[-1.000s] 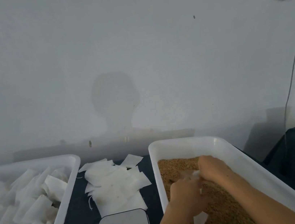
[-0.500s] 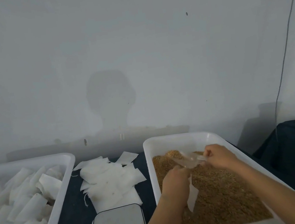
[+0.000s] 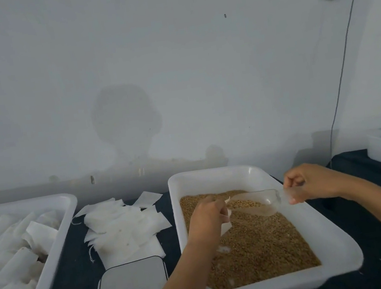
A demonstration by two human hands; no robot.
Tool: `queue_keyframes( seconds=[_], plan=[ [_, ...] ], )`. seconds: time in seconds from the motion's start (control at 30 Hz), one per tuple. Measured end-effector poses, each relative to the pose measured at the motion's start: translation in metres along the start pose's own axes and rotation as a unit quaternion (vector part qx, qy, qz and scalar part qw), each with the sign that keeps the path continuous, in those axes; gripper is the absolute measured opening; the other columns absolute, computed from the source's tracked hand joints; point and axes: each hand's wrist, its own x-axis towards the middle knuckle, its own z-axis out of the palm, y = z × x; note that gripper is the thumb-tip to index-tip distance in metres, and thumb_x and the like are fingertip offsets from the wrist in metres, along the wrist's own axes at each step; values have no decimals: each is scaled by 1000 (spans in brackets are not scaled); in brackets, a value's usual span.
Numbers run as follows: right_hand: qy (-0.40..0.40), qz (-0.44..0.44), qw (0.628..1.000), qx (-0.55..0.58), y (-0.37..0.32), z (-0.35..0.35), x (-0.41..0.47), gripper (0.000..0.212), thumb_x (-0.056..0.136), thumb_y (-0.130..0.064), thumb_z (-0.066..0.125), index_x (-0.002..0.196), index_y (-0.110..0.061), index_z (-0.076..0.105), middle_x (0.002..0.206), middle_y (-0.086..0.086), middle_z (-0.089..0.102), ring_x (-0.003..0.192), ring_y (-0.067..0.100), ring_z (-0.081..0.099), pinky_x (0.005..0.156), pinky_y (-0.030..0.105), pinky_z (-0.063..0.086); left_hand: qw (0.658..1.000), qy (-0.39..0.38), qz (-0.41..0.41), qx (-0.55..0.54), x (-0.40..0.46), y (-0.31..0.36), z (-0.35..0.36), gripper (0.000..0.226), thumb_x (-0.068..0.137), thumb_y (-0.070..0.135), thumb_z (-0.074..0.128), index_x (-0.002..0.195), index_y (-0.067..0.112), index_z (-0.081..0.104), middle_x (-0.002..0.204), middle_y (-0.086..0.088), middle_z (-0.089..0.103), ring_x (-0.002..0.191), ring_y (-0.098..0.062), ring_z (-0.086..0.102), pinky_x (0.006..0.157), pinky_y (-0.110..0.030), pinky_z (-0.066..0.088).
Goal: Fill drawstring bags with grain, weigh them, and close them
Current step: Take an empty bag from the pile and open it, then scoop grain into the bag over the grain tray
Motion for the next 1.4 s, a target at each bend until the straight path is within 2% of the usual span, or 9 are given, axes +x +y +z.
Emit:
queue_keyframes(
  seconds=[0.3, 0.57, 0.83, 0.97, 1.03, 1.17, 1.23, 1.3, 1.4],
  plan=[
    [-24, 12, 988, -155, -22, -13, 11, 19, 76, -22, 76, 84, -16, 60, 75, -8, 58, 66, 6, 54, 69, 26, 43, 999, -28, 26, 8, -3, 1, 0, 8, 84, 13, 66, 90, 8, 65, 104, -2, 57, 101, -14, 48, 76, -18, 35],
    [-6, 7, 969, -248, -43, -20, 21, 26, 73, -27, 79, 73, -28, 53, 76, -15, 51, 78, 9, 52, 64, 23, 37, 998, -40, 50, 11, -4, -3, 4, 5, 82, 10, 67, 87, 9, 66, 101, -1, 57, 93, -10, 42, 74, -18, 35],
    [-17, 21, 974, -223, -38, -19, 18, 22, 77, -26, 76, 80, -23, 55, 76, -12, 53, 72, 7, 51, 62, 20, 37, 999, -25, 23, -7, -3, -7, 8, 7, 84, 4, 63, 82, 9, 61, 88, 6, 46, 83, -9, 43, 70, -15, 33],
    [-41, 76, 993, -78, -19, -1, 14, 16, 87, -18, 66, 83, -11, 52, 74, 1, 58, 61, 11, 50, 51, 18, 36, 999, -4, -16, -41, -1, -8, 8, 23, 85, -2, 58, 74, 15, 46, 83, 1, 46, 77, -12, 40, 61, -16, 30],
    [-48, 106, 991, -60, -10, 20, 16, 15, 93, -20, 57, 96, -7, 51, 80, 3, 57, 64, 9, 51, 50, 16, 41, 997, 5, -36, -74, 0, -7, 8, 27, 87, -1, 56, 71, 16, 41, 80, 0, 46, 70, -11, 39, 58, -16, 28],
    [-28, 131, 988, -78, 0, 74, 33, 28, 98, -24, 46, 118, -5, 40, 93, 1, 47, 78, 11, 48, 61, 19, 40, 991, 2, -65, -119, -1, -6, 6, 28, 90, -1, 50, 71, 16, 39, 77, 1, 46, 63, -1, 36, 57, -16, 30],
    [-20, 143, 985, -95, 0, 96, 39, 37, 99, -25, 41, 130, -4, 35, 118, 10, 46, 104, 21, 49, 81, 25, 43, 987, 4, -82, -139, -1, -6, 5, 28, 91, 0, 50, 72, 16, 38, 74, 3, 45, 64, -5, 37, 58, -18, 30],
    [-20, 153, 983, -99, 1, 113, 44, 45, 100, -20, 36, 140, -3, 25, 138, 15, 34, 124, 29, 38, 99, 33, 38, 982, 8, -101, -161, 0, -6, 3, 32, 92, 2, 50, 69, 20, 37, 71, 4, 44, 65, -9, 37, 60, -24, 31],
    [-23, 156, 981, -112, 1, 127, 48, 48, 98, -23, 38, 142, -7, 29, 146, 15, 26, 129, 31, 31, 104, 37, 34, 971, 19, -122, -206, 1, -5, 0, 32, 93, 5, 51, 69, 22, 38, 71, 5, 47, 66, -10, 40, 61, -24, 33]
  ],
)
